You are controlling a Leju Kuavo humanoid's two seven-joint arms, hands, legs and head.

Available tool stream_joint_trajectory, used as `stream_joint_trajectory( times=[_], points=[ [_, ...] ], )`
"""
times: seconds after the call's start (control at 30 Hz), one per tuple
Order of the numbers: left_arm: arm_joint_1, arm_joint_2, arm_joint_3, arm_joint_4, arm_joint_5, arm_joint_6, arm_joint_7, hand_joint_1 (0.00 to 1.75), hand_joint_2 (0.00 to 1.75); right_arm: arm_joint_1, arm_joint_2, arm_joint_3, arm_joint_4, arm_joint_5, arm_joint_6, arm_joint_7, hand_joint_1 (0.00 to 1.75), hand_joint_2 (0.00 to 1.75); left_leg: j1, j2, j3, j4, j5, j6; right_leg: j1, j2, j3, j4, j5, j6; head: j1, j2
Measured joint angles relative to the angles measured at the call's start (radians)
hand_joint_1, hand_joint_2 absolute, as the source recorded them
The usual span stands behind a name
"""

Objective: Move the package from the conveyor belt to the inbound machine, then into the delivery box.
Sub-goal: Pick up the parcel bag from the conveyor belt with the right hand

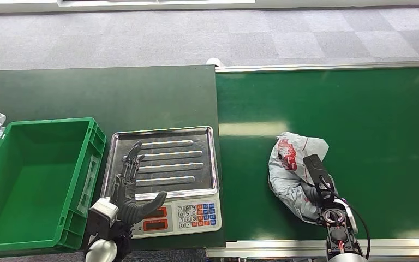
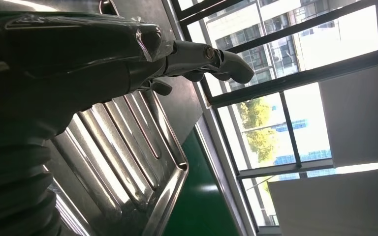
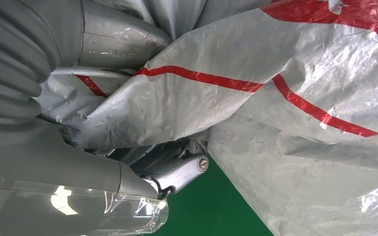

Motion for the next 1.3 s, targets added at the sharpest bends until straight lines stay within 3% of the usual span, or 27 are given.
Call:
stream_joint_trajectory(
  times=[0.27, 0.47, 0.67, 1.0, 1.2, 1.3],
  points=[
    [0.004, 0.000, 0.001, -0.004, 0.004, 0.018, -0.005, 0.00, 1.75, 0.010, 0.000, 0.021, -0.009, -0.067, -0.014, -0.025, 1.75, 1.75, 0.000, 0.000, 0.000, 0.000, 0.000, 0.000, 0.000, 0.000, 0.000, 0.000, 0.000, 0.000, 0.000, 0.000],
    [0.017, 0.000, 0.008, -0.027, 0.032, 0.078, -0.037, 0.00, 1.75, 0.036, 0.003, 0.018, -0.080, -0.239, -0.043, -0.132, 1.75, 1.75, 0.000, 0.000, -0.001, 0.000, 0.000, 0.000, 0.000, -0.001, -0.001, 0.000, 0.000, 0.000, 0.000, 0.000],
    [0.026, -0.003, 0.020, -0.040, 0.059, 0.117, -0.080, 0.00, 1.75, 0.119, 0.022, 0.016, -0.289, -0.395, -0.087, -0.250, 1.75, 1.75, 0.000, -0.002, -0.001, 0.000, 0.000, 0.000, 0.000, -0.002, -0.001, 0.000, 0.000, 0.000, 0.000, 0.000],
    [0.018, -0.010, 0.027, -0.040, 0.081, 0.116, -0.122, 0.00, 1.75, 0.176, 0.015, 0.081, -0.556, -0.295, -0.157, -0.325, 1.75, 1.75, 0.000, -0.001, -0.001, 0.000, 0.000, 0.000, 0.000, -0.002, -0.001, 0.000, 0.000, 0.000, 0.000, 0.000],
    [0.004, -0.008, 0.035, -0.035, 0.095, 0.129, -0.141, 0.00, 1.75, 0.126, -0.041, 0.151, -0.578, -0.214, -0.171, -0.335, 1.75, 1.75, 0.000, -0.001, -0.002, 0.000, 0.000, 0.000, 0.000, -0.002, -0.001, 0.000, 0.000, 0.000, 0.000, 0.000],
    [-0.009, -0.005, 0.035, -0.032, 0.096, 0.130, -0.141, 0.00, 1.75, 0.044, -0.081, 0.215, -0.547, -0.121, -0.174, -0.331, 1.75, 1.75, 0.000, 0.001, -0.002, 0.000, 0.000, 0.000, 0.000, -0.001, -0.001, 0.000, 0.001, 0.000, 0.000, 0.000]
  ],
)
